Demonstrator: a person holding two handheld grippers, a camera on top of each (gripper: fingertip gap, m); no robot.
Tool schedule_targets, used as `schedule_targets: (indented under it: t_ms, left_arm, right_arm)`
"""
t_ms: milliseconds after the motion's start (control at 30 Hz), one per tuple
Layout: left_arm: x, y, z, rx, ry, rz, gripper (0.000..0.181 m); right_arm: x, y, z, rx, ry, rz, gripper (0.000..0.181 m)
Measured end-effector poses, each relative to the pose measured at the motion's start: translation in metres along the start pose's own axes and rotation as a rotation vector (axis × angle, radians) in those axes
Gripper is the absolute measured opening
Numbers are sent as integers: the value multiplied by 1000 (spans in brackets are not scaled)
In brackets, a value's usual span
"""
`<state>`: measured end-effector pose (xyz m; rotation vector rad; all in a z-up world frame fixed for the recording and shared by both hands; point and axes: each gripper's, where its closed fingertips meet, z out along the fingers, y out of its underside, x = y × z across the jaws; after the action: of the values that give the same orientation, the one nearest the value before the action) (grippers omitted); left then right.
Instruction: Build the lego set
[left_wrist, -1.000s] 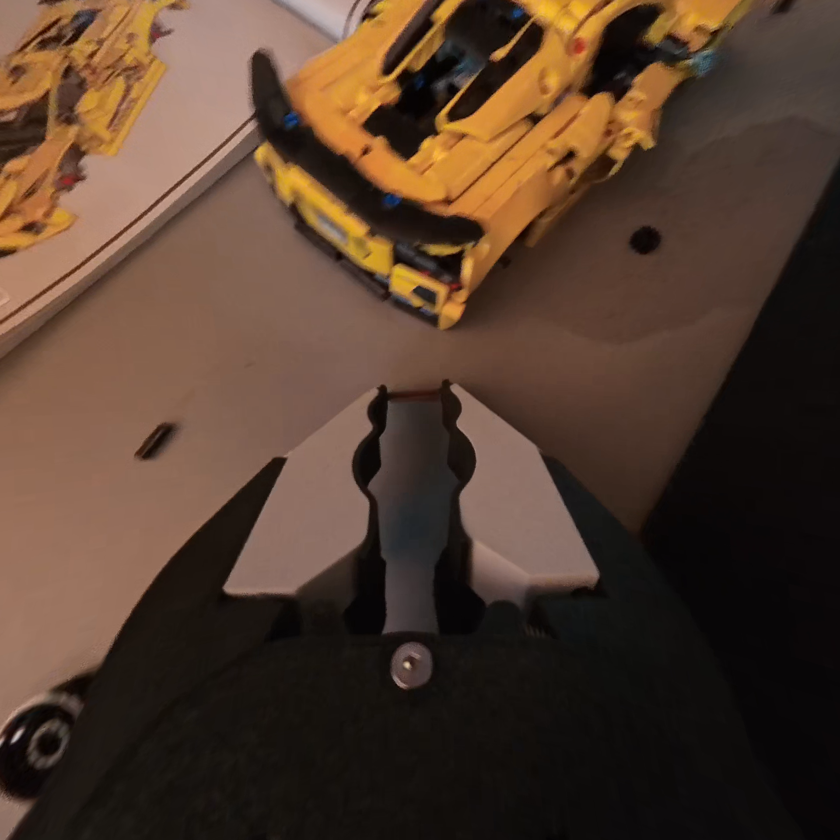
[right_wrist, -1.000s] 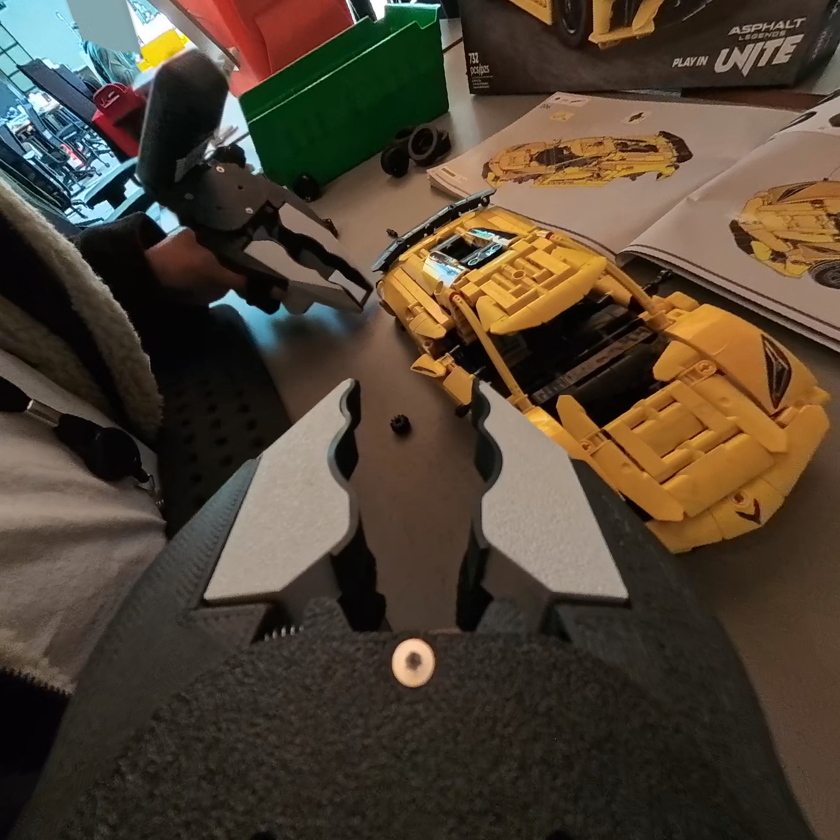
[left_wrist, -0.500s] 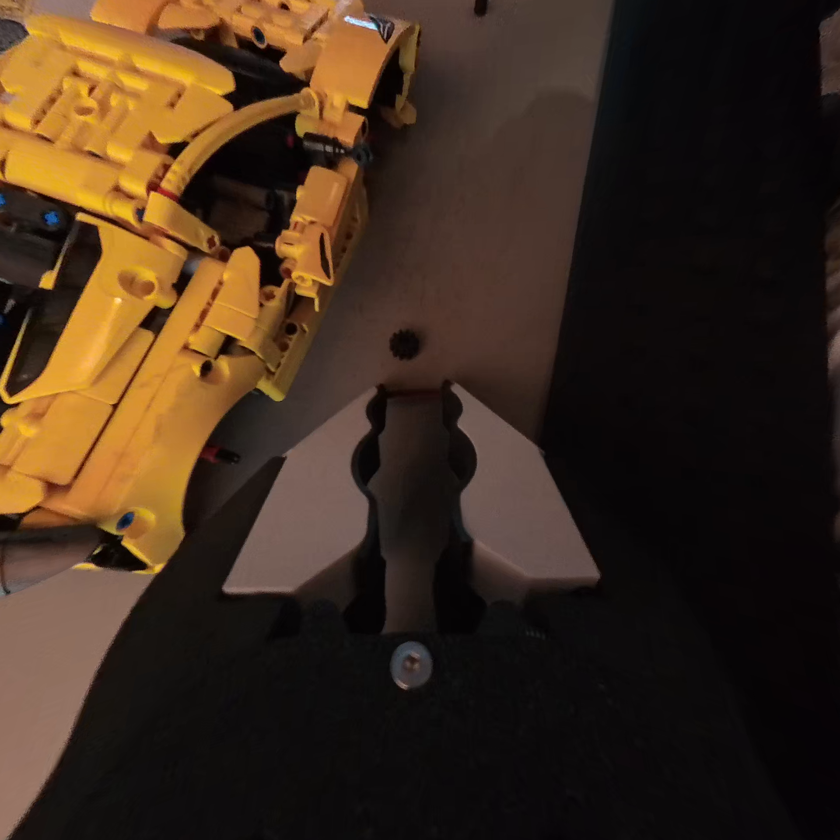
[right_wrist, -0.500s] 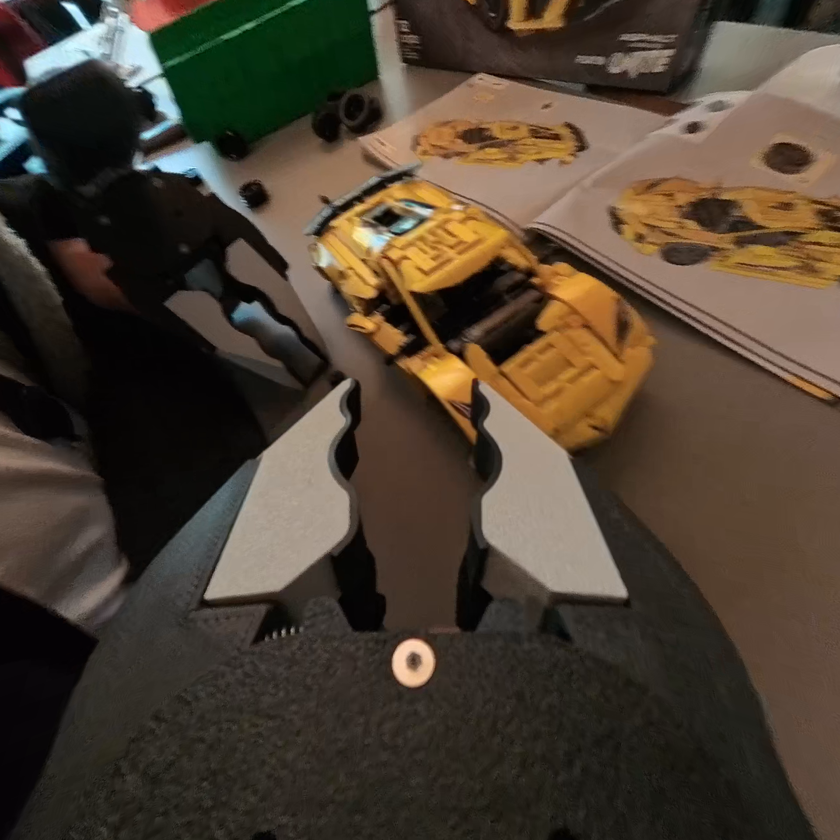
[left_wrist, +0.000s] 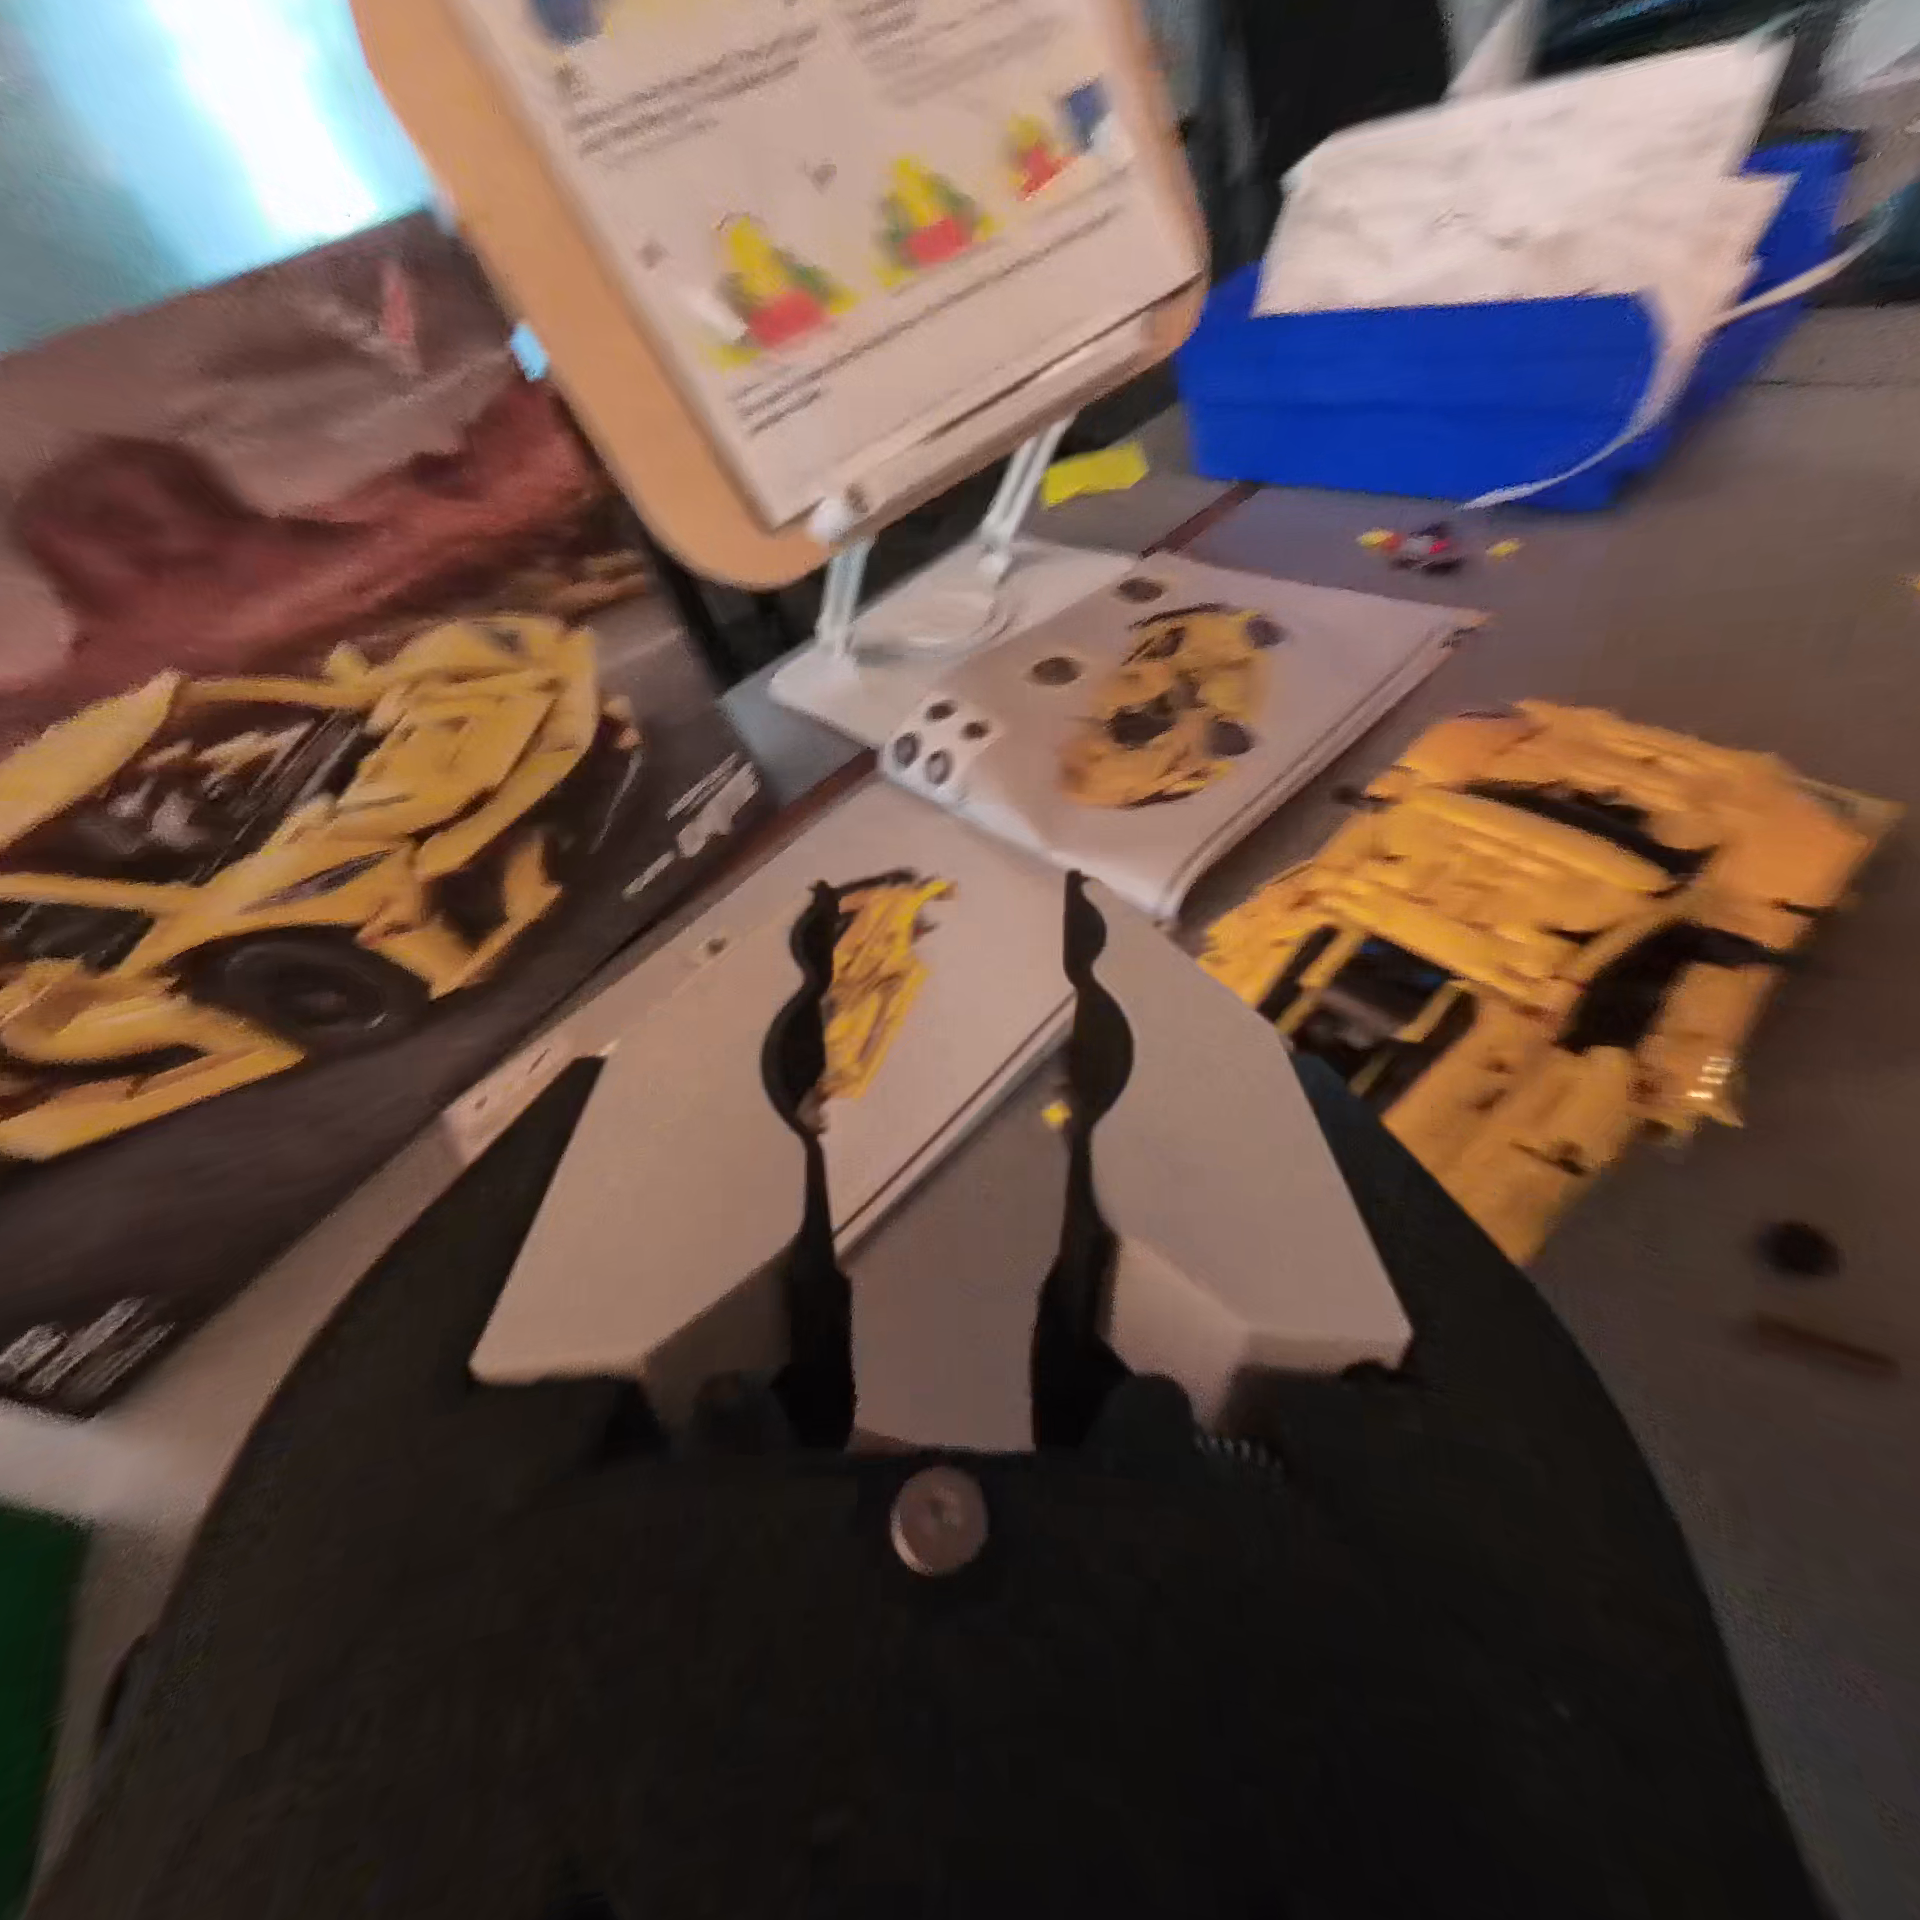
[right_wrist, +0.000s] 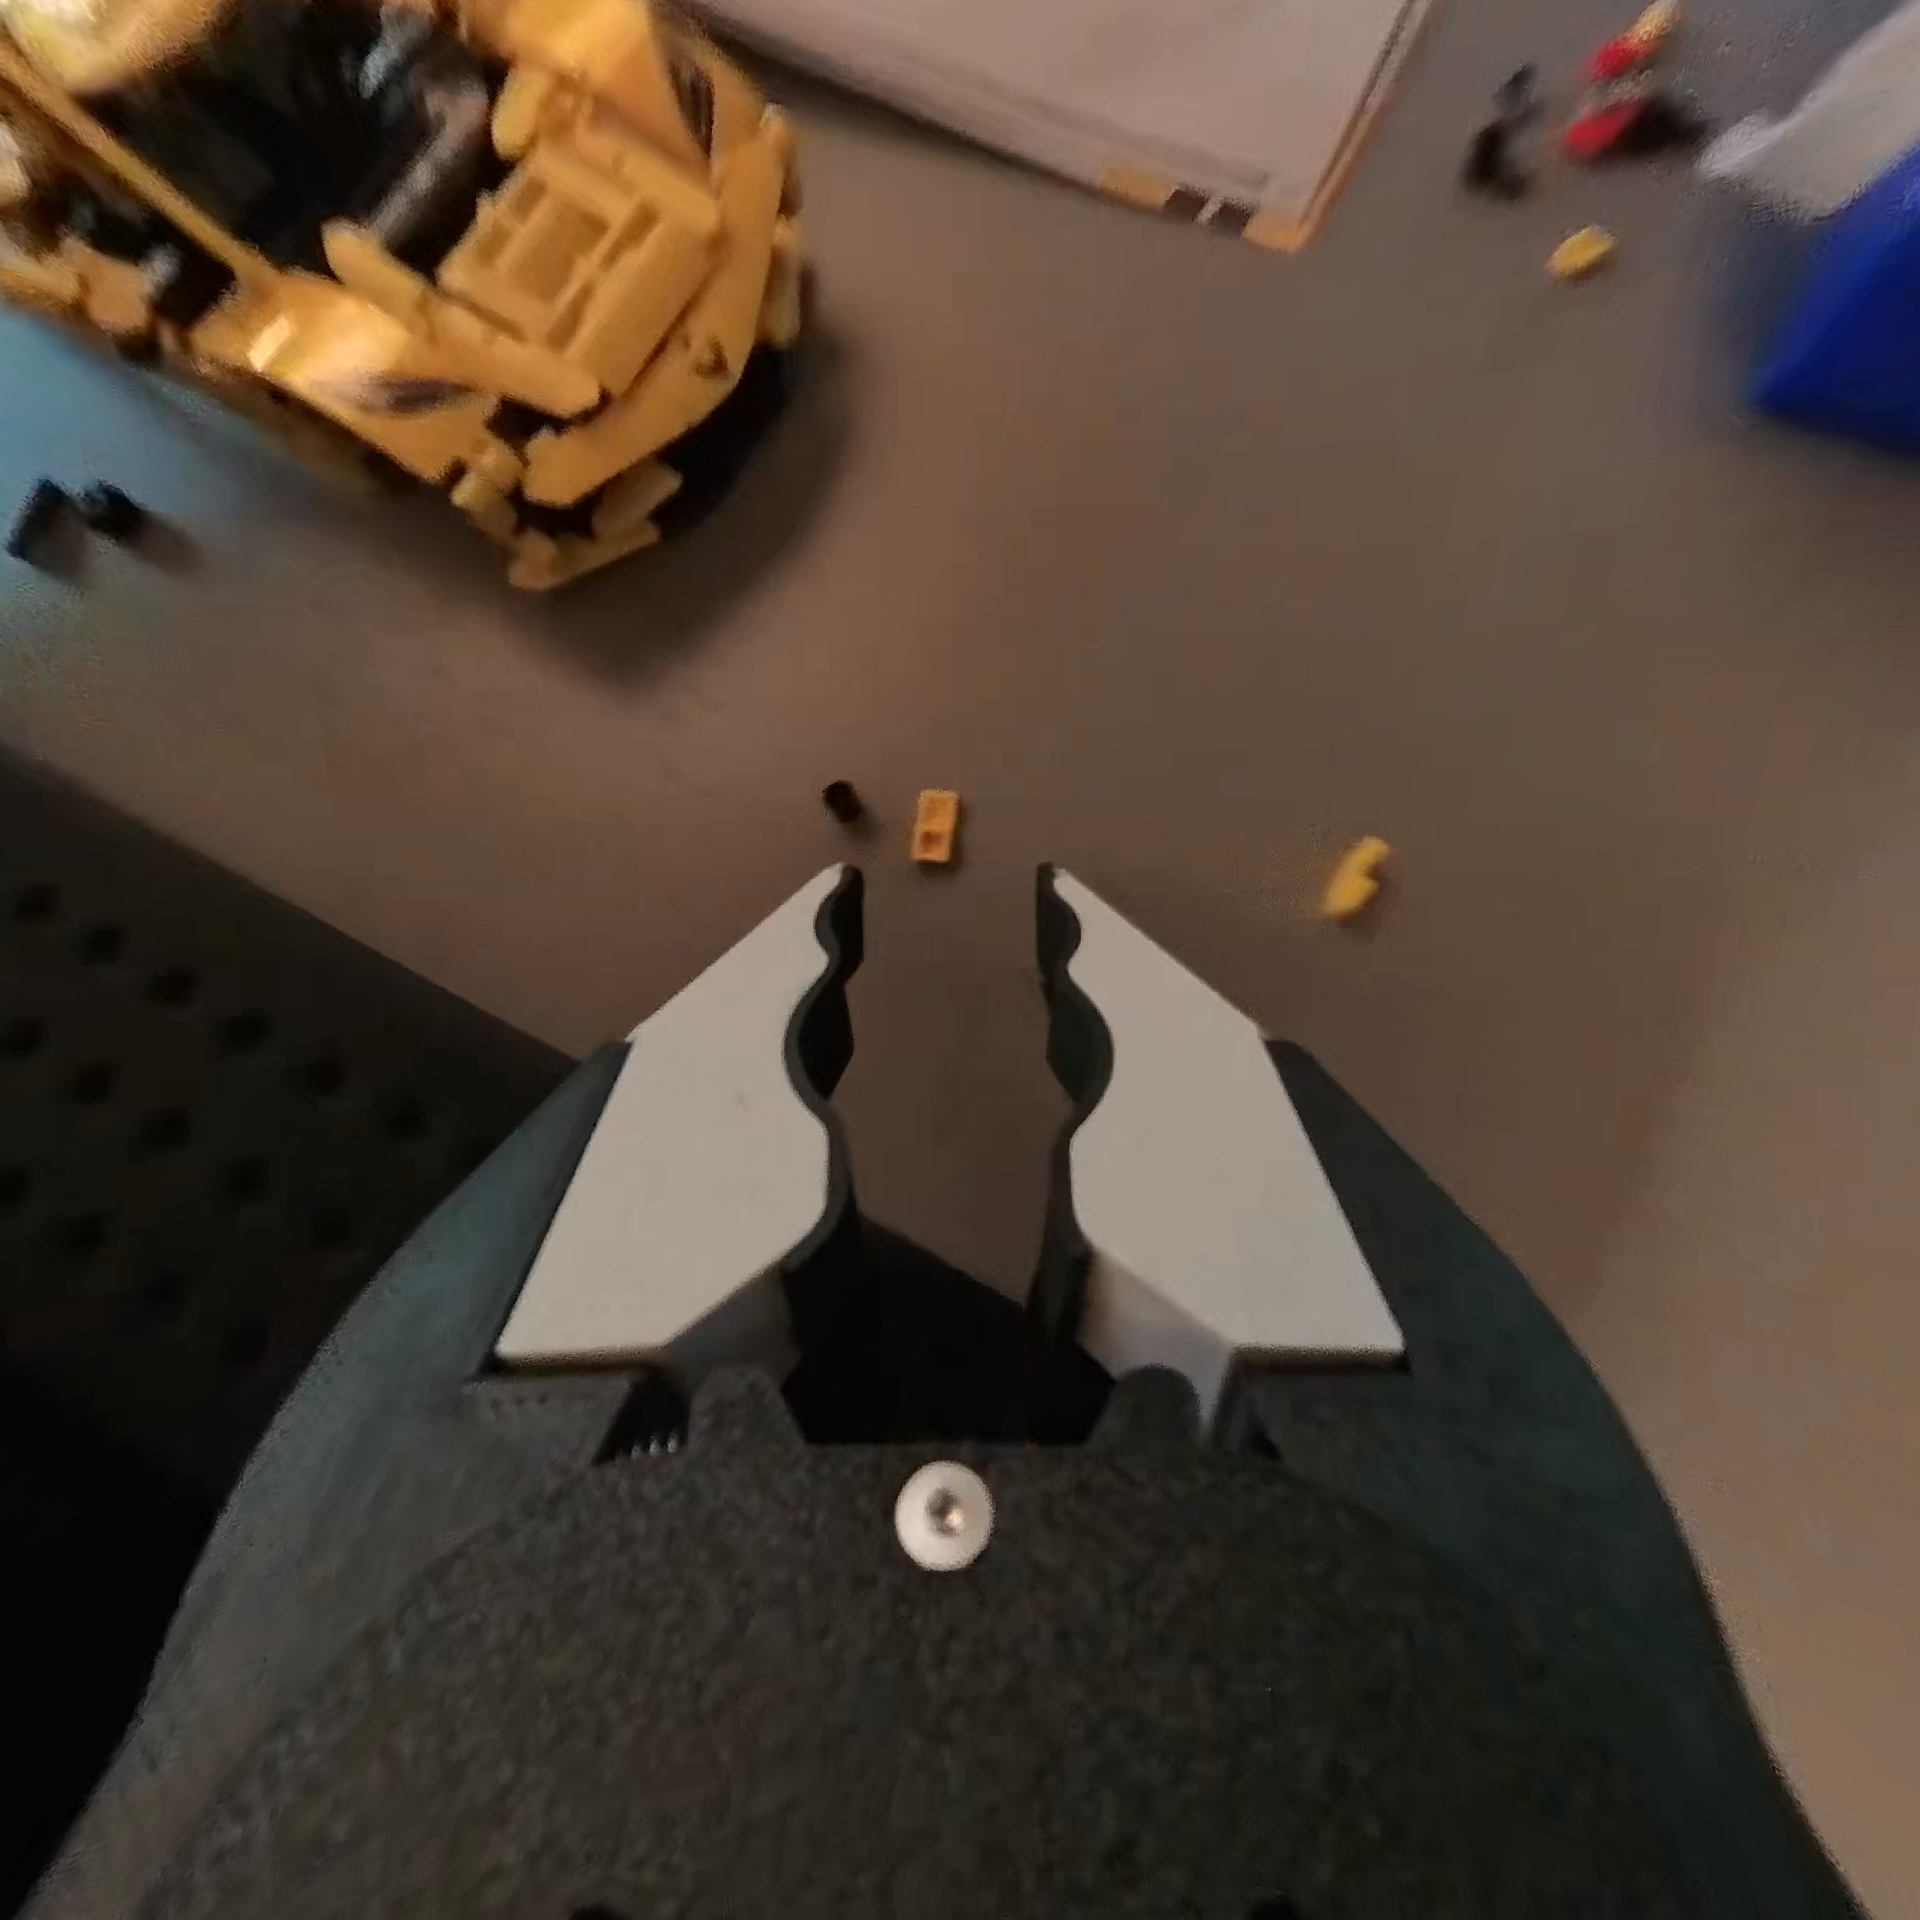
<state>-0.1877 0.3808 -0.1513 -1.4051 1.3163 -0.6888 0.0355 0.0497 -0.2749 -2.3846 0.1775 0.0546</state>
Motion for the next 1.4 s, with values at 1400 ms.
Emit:
schedule_targets:
  t_ms: [1400]
  left_arm:
    - [-71, 77, 35, -382, -154, -380, 44]
  right_arm:
    - [12, -43, 19, 49, 101, -72, 22]
